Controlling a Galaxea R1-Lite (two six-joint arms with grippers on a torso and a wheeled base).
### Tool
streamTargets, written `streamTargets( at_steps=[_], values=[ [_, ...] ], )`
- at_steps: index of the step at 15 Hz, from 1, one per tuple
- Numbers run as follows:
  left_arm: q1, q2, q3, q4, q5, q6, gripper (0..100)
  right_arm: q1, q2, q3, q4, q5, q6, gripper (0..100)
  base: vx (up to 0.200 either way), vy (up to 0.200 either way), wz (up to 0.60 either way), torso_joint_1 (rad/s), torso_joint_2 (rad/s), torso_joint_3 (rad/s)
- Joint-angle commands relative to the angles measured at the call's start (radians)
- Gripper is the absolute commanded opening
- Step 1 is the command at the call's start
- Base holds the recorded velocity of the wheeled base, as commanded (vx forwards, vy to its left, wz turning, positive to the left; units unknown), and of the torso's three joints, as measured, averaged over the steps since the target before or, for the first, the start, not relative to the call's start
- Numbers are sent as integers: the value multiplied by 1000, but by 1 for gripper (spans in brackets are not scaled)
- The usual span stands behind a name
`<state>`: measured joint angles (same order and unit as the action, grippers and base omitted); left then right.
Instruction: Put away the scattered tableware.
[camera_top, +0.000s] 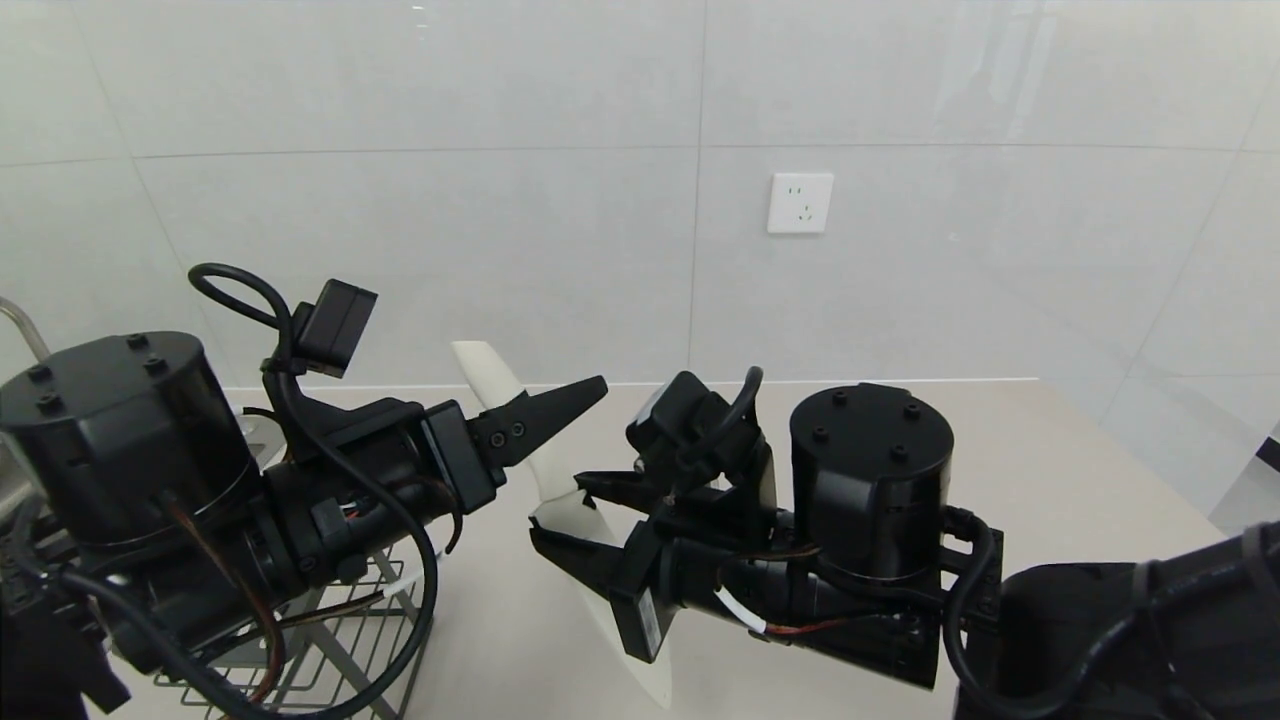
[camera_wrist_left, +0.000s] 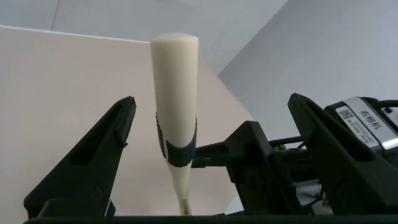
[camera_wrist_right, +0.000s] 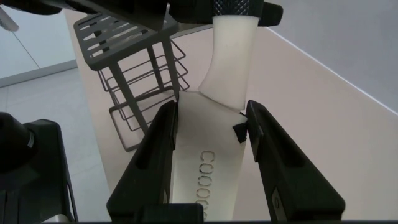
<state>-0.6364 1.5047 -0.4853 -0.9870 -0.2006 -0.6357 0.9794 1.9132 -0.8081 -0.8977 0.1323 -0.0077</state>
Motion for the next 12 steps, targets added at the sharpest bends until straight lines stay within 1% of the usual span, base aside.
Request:
streamTargets(
  at_steps=[1,2,3,4,7,8,9,10,11,12],
  values=[
    [-2,12,1,-1,0,5,100,4,1,1,-1,1,0,0,0,0,0,0,0,0],
    [-5,14,1,-12,0,5,100,5,1,1,-1,0,0,0,0,0,0,0,0,0],
    [-5,19,1,-38,0,5,0,5,1,1,-1,1,0,0,0,0,0,0,0,0],
    [-5,19,2,-55,0,5,0,4,1,1,-1,1,0,0,0,0,0,0,0,0],
    [-19,15,2,-61,-2,7,0,4,1,-2,-1,0,0,0,0,0,0,0,0,0],
    [-20,14,4,-81,-3,27,0,4,4,-3,-1,1,-2,0,0,0,0,0,0,0],
    [-20,14,4,-84,-3,36,0,4,4,-3,-1,1,-2,0,0,0,0,0,0,0],
    [-20,14,10,-85,-3,62,0,2,4,-22,0,1,-2,0,0,0,0,0,0,0],
    [-20,14,10,-85,-3,64,0,2,4,-23,0,1,-3,0,0,0,0,0,0,0],
    [-25,14,13,-87,-3,70,0,2,6,-28,0,1,-3,100,0,0,0,0,0,0]
  ],
)
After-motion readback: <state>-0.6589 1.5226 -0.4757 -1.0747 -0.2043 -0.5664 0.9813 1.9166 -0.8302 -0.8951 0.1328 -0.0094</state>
